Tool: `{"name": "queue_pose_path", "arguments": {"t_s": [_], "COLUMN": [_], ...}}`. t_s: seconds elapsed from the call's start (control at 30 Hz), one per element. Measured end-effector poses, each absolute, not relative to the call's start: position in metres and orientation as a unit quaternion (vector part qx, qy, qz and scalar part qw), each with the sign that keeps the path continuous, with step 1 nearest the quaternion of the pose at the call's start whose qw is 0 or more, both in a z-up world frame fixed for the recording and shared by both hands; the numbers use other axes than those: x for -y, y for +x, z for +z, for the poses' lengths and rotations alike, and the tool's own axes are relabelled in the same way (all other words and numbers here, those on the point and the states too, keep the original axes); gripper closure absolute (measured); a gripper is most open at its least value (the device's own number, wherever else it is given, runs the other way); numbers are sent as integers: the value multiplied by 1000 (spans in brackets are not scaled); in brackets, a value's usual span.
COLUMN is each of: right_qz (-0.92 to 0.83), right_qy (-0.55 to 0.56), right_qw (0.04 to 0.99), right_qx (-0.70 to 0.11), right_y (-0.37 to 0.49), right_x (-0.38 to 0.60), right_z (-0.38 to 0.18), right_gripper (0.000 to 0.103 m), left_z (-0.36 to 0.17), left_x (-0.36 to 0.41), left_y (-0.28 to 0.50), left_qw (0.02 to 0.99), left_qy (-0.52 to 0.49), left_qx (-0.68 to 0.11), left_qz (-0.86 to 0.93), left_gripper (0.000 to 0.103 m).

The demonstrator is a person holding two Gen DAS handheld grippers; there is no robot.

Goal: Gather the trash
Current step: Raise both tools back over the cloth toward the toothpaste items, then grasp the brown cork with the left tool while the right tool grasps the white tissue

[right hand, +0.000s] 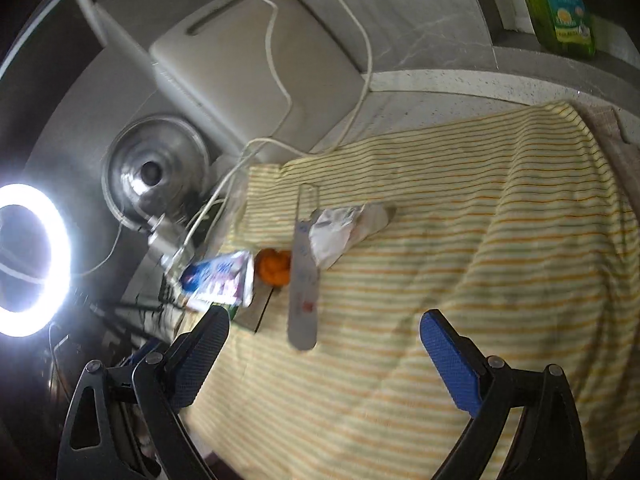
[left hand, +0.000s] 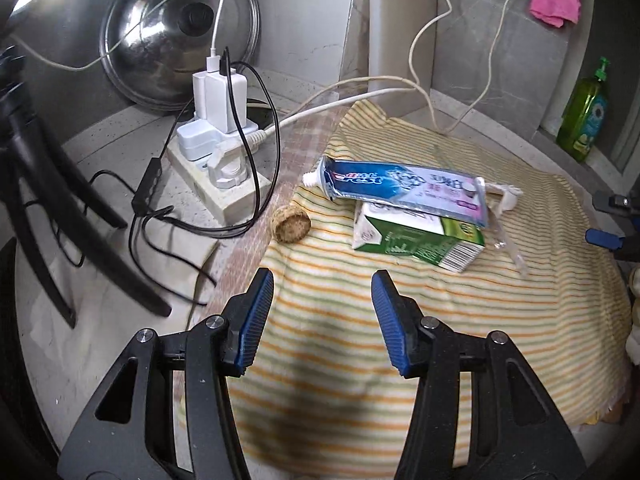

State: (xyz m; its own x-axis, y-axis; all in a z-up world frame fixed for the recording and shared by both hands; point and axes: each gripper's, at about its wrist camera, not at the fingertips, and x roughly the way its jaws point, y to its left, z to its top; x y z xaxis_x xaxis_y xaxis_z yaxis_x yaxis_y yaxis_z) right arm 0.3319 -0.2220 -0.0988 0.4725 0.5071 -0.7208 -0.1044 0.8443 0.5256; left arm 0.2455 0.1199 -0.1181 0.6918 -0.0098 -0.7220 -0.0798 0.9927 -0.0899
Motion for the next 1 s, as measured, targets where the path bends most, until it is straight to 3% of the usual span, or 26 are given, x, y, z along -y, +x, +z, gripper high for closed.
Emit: {"name": "queue_pose_path", "arguments": {"t_s": [0.27, 0.47, 0.73, 0.9, 1.0], "right_qz": [175, 171, 160, 149, 141], "right_qy": [222, 216, 223, 223, 207], "right_qw": [823, 825, 814, 807, 809], "right_qx": [-493, -494, -512, -526, -532], "right_y": [369, 388, 412, 421, 425], "right_x": [211, 201, 191, 184, 179], "right_z": [-123, -129, -144, -156, -160], "right_gripper": [9, 11, 13, 20, 33], "left_z": [-125, -131, -142, -141, -139], "left_x": [-119, -115, -112, -112, -115], "left_y": [281, 297, 306, 307, 306], "left_qw": [913, 909, 907, 910, 912], "left_qy": [-14, 8, 22, 24, 19], "left_qx": [-405, -412, -414, -407, -404], "left_qz": [52, 61, 71, 75, 72], "left_gripper": [51, 63, 68, 84, 94]}}
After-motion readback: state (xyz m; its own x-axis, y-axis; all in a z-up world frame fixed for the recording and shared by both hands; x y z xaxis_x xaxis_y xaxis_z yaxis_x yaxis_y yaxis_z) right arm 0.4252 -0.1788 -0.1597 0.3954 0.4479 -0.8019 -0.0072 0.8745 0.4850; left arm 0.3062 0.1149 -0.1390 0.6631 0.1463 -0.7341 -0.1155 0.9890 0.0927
